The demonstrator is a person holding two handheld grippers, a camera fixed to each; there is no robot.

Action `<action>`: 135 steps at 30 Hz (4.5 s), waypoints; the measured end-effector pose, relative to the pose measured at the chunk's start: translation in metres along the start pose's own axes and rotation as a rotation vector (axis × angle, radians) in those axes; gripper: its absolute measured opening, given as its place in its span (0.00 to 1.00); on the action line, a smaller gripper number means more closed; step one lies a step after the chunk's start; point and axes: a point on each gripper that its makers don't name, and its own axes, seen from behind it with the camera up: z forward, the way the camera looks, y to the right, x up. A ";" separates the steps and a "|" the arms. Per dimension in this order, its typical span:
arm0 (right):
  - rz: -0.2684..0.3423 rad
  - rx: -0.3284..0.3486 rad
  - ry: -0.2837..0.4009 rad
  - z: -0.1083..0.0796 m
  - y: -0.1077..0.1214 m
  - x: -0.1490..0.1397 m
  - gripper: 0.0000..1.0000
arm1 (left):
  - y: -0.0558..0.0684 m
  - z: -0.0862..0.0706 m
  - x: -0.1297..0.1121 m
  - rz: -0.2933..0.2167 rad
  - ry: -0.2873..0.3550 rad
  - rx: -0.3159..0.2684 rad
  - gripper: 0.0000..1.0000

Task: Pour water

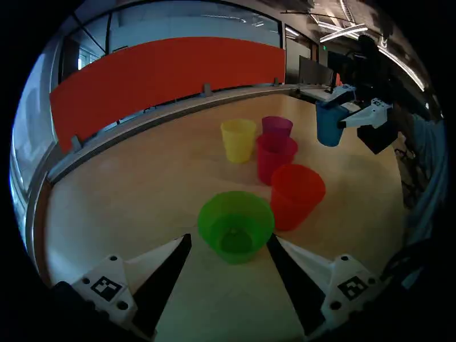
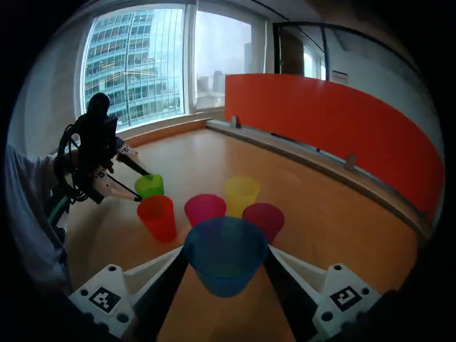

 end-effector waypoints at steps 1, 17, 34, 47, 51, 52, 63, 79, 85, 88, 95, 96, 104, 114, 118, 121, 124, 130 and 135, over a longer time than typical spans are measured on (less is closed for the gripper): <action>0.000 0.000 -0.003 0.001 0.000 -0.002 0.92 | 0.000 -0.002 0.000 -0.006 0.003 0.000 0.99; 0.018 0.010 -0.076 0.019 -0.004 -0.044 0.92 | 0.007 -0.021 -0.007 -0.014 0.012 0.007 0.99; 0.025 0.004 -0.101 0.023 -0.003 -0.062 0.92 | 0.008 -0.025 -0.003 -0.005 0.023 0.015 1.00; 0.006 -0.001 -0.110 0.018 -0.006 -0.070 0.92 | 0.011 -0.025 -0.006 -0.005 0.021 0.017 0.99; 0.000 -0.005 -0.113 0.018 -0.006 -0.071 0.97 | 0.012 -0.026 -0.005 -0.006 0.023 0.013 0.99; -0.001 -0.006 -0.116 0.018 -0.006 -0.072 0.99 | 0.013 -0.027 -0.005 -0.008 0.025 0.012 0.99; -0.013 -0.016 -0.116 0.010 -0.010 -0.077 1.00 | 0.008 -0.036 -0.005 -0.025 0.042 0.041 1.00; 0.009 -0.082 -0.069 -0.038 -0.004 -0.079 1.00 | -0.001 -0.068 0.001 -0.082 0.117 0.110 1.00; 0.004 -0.112 -0.052 -0.054 -0.002 -0.080 1.00 | 0.001 -0.079 0.004 -0.078 0.142 0.128 1.00; 0.004 -0.128 -0.041 -0.059 -0.001 -0.079 1.00 | 0.002 -0.081 0.007 -0.077 0.154 0.136 1.00; 0.020 -0.181 0.011 -0.069 0.008 -0.068 1.00 | -0.001 -0.087 0.016 -0.088 0.201 0.168 0.99; 0.023 -0.192 0.021 -0.071 0.010 -0.065 1.00 | -0.002 -0.088 0.017 -0.091 0.208 0.174 0.99; 0.052 -0.265 0.103 -0.082 0.024 -0.045 1.00 | -0.012 -0.096 0.027 -0.119 0.267 0.241 0.99; 0.061 -0.389 0.206 -0.097 0.045 -0.019 1.00 | -0.024 -0.111 0.054 -0.117 0.373 0.341 0.99; 0.072 -0.461 0.261 -0.105 0.059 -0.007 1.00 | -0.028 -0.117 0.065 -0.113 0.411 0.384 0.99; 0.086 -0.514 0.306 -0.112 0.069 0.000 1.00 | -0.031 -0.118 0.068 -0.121 0.434 0.410 0.99; 0.105 -0.561 0.348 -0.119 0.077 0.003 1.00 | -0.032 -0.118 0.069 -0.130 0.450 0.434 0.99; 0.157 -0.631 0.428 -0.135 0.089 0.010 1.00 | -0.036 -0.126 0.077 -0.155 0.500 0.482 0.99; 0.192 -0.691 0.500 -0.150 0.099 0.016 1.00 | -0.035 -0.139 0.091 -0.161 0.560 0.516 0.99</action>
